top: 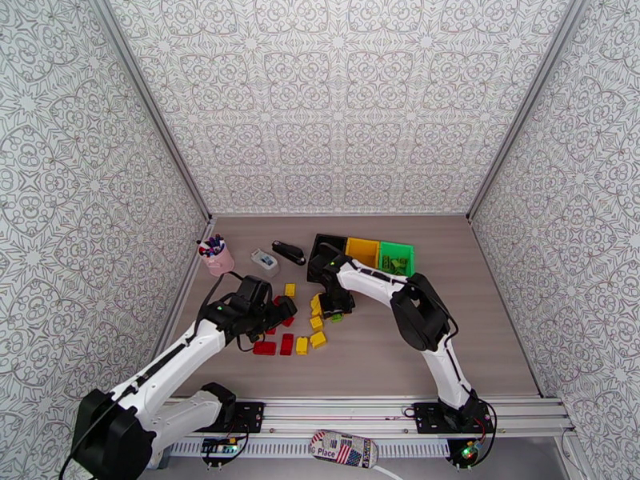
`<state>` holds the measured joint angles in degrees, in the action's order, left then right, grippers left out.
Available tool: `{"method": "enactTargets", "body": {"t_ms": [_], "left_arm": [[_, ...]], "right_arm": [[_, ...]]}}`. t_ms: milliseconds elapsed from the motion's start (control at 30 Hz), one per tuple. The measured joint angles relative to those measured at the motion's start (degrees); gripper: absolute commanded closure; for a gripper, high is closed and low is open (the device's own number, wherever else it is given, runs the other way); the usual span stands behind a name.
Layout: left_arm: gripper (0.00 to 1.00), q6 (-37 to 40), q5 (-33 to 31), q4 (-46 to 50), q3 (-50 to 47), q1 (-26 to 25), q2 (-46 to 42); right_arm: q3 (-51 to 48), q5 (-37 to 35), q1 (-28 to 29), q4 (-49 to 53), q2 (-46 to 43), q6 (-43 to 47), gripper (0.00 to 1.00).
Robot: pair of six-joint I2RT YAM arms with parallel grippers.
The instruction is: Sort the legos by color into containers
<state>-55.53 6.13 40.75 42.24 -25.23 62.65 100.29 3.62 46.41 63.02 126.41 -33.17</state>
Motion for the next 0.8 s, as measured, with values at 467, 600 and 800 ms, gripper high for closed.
{"method": "enactTargets", "body": {"t_ms": [467,600,800], "left_arm": [[0.01,0.24,-0.02,-2.73,4.96,-4.66,9.25],[0.01,1.20,-0.20,-5.46,10.69,-8.96,15.10],[0.01,3.74,2.19,-7.52,24.59,-13.11,28.41]], "right_arm": [[-7.54,0.17,-1.22,-2.43,-6.64,-2.01,0.72],[-12.90,0.87,-4.83,-4.31,-13.62,-3.06,0.73],[-18.88,2.43,-12.04,-6.88,-22.14,-3.89,0.73]]}}
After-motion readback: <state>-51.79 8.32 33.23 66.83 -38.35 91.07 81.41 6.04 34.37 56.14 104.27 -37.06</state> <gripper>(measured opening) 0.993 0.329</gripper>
